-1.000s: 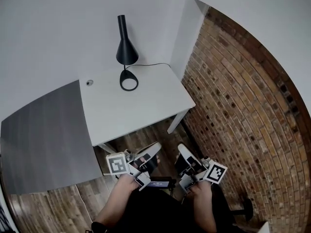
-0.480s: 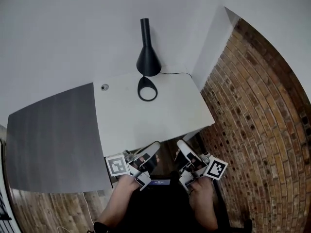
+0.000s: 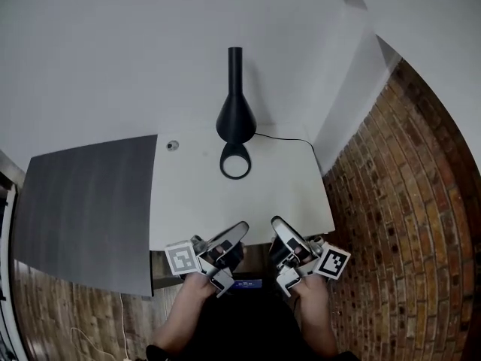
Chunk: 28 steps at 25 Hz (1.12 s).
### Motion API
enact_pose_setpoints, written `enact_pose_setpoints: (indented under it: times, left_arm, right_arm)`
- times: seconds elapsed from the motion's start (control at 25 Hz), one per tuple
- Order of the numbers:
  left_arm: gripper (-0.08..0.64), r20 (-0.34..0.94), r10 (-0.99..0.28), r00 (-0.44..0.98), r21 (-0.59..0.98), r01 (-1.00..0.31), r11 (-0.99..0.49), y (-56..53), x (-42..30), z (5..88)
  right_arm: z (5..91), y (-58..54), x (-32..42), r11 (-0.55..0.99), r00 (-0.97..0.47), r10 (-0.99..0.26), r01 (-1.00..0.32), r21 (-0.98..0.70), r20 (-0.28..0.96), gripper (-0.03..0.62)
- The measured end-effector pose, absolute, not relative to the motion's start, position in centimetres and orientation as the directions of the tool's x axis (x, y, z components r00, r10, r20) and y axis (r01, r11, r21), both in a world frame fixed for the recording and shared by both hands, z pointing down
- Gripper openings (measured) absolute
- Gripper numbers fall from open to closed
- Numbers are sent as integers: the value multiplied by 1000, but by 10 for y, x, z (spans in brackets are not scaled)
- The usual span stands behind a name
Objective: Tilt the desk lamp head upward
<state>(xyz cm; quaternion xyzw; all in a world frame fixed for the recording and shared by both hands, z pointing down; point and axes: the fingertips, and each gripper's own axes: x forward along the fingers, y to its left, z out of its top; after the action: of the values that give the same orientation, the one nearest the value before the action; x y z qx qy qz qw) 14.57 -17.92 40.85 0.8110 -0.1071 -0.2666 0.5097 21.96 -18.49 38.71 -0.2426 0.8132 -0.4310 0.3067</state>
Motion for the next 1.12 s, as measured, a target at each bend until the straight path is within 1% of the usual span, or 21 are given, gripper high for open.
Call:
enact_pose_setpoints:
  times: [0.16, 0.36, 0.56, 0.8, 1.12]
  left_arm:
    - [18, -310, -494, 812, 890, 65, -452, -186, 168, 410]
    - [18, -297, -568, 768, 891, 8, -454, -187, 179, 415]
    - [18, -276, -595, 755, 895, -23, -445, -184, 189, 417]
    - [18, -246, -590, 769, 896, -51, -441, -190, 195, 415]
    - [18, -249, -532, 809, 902, -7, -433, -218, 203, 422]
  right_arm:
    - [388, -197, 244, 514, -727, -622, -100, -852, -290, 75]
    - [394, -204, 251, 516, -784, -548, -41, -856, -293, 75]
    - [402, -204, 261, 496, -798, -522, 3, -868, -301, 75]
    - [396, -207, 271, 508, -780, -528, 27, -861, -336, 75]
    - [404, -229, 274, 501, -759, -576, -34, -865, -303, 75]
